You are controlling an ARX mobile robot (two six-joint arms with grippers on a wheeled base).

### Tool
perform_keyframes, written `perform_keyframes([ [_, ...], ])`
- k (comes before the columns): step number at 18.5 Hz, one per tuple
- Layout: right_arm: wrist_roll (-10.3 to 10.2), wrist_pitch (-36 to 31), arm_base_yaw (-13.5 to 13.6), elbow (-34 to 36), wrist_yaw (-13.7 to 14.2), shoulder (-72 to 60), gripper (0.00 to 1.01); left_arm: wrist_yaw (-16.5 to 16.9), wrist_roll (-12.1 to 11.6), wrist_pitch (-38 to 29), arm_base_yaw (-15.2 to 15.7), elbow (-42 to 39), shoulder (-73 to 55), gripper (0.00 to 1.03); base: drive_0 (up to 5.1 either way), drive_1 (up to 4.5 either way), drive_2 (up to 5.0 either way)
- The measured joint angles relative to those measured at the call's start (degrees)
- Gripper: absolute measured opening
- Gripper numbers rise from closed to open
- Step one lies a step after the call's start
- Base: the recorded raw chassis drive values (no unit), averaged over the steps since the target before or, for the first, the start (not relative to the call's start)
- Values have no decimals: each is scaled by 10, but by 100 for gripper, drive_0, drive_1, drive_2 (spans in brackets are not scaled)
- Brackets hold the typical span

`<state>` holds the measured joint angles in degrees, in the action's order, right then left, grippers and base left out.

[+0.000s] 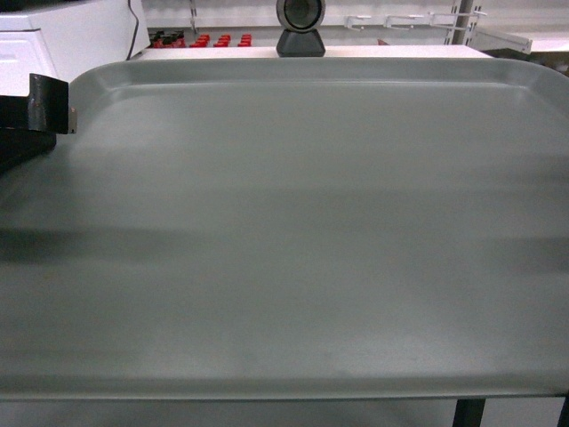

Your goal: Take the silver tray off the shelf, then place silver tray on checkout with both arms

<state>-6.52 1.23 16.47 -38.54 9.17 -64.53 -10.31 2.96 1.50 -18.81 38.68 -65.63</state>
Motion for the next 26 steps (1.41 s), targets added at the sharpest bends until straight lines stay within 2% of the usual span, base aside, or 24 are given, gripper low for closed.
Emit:
perform_keyframes([
  [15,0,-2,0,0,0,0,2,-1,0,1,-1,0,0,4,-1,425,-426],
  [26,0,0,0,0,0,-2,2,-2,0,2,-1,0,-3,4,0,0,0],
])
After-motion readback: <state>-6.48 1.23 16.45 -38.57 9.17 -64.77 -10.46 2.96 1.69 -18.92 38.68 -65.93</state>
